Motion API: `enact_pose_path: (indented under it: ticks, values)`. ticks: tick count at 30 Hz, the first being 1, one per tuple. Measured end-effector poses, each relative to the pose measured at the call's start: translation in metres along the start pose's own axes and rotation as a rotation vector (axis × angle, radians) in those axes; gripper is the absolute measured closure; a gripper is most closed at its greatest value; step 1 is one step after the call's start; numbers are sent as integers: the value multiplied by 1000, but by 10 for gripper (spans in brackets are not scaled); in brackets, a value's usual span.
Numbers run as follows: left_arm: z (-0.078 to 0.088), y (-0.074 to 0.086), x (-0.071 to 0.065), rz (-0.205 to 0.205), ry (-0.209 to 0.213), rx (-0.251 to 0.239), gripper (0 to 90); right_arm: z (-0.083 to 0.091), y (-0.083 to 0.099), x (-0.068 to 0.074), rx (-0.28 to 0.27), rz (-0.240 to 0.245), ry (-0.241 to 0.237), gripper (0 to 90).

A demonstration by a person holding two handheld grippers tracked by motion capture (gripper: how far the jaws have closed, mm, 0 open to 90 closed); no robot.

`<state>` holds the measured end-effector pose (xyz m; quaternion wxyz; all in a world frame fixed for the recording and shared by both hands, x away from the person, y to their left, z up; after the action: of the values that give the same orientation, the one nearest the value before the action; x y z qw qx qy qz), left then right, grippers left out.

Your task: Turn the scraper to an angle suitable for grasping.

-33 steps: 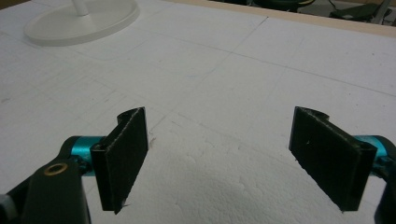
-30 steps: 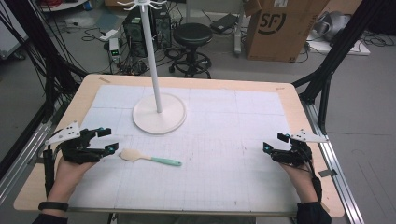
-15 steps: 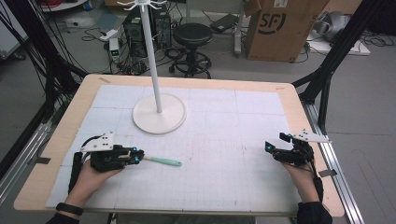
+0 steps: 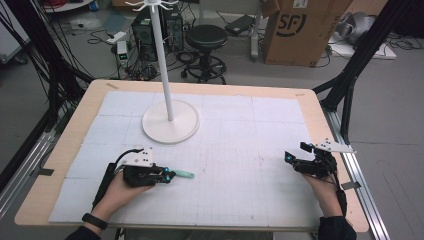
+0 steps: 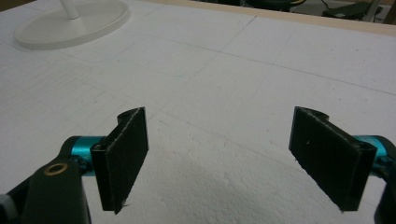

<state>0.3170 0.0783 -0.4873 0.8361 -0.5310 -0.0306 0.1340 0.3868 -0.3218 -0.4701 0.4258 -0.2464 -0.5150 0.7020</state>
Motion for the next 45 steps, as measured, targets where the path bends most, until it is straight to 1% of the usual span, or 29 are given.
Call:
enact_pose_path:
  ticks: [2, 5, 6, 7, 10, 13, 16, 20, 23, 25, 26, 30, 34, 39, 40, 43, 45]
  values:
    - [-7, 2, -1, -6, 5, 33, 898, 0, 0, 0, 0, -2, 0, 193]
    - [-16, 4, -4, -21, 16, 67, 899, 0, 0, 0, -2, -2, 0, 193]
    - [-19, 5, -4, -22, 11, 82, 899, 0, 0, 0, -2, -2, 0, 193]
    - [-22, 7, -3, -33, 5, 107, 899, 0, 0, 0, -1, -4, 1, 193]
    - [-28, 10, -2, -45, 1, 141, 899, 0, 0, -1, -4, -2, -1, 193]
    - [-31, 9, -1, -52, -6, 146, 899, 0, 0, -1, 0, -4, 0, 193]
    - [-33, 8, 2, -44, -20, 143, 899, 0, 0, -2, 1, -4, 0, 193]
    - [-37, 5, 11, -39, -70, 150, 900, 0, 0, -1, 1, -7, 0, 193]
    - [-41, 2, 16, -24, -121, 167, 900, -1, 0, -2, 0, -7, 2, 194]
    - [-46, -1, 22, -26, -176, 177, 900, 0, 0, -2, 1, -9, 3, 193]
    - [-46, -1, 22, -26, -176, 177, 900, 0, 1, -1, 1, -15, 2, 194]
    - [-50, -4, 32, 3, -231, 170, 899, 0, 0, -2, -5, -13, 1, 194]
    - [-52, -5, 40, 29, -255, 145, 899, 0, 0, -3, -1, -12, 1, 194]
    - [-53, -6, 51, 69, -296, 128, 899, 0, 0, -3, -1, -14, 1, 194]
    - [-53, -7, 53, 76, -303, 122, 899, 0, 0, -3, -1, -12, 1, 194]
    - [-53, -6, 56, 116, -304, 99, 899, -1, 1, -2, 3, -14, -3, 194]
    - [-51, -8, 58, 124, -315, 89, 899, -1, 1, -2, 2, -13, -2, 194]
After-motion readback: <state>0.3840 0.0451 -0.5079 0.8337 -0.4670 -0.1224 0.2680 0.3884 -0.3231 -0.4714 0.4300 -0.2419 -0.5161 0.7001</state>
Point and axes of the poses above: each handheld gripper's, and its own axes: z roughly backward along the jaws, y roughly out of its underside, x roughly to its left, the point moved 10 cm from there along -z, roughly forward along the jaws, and after that the axes turned 6 degrees about -x, right-handed, at the moved point
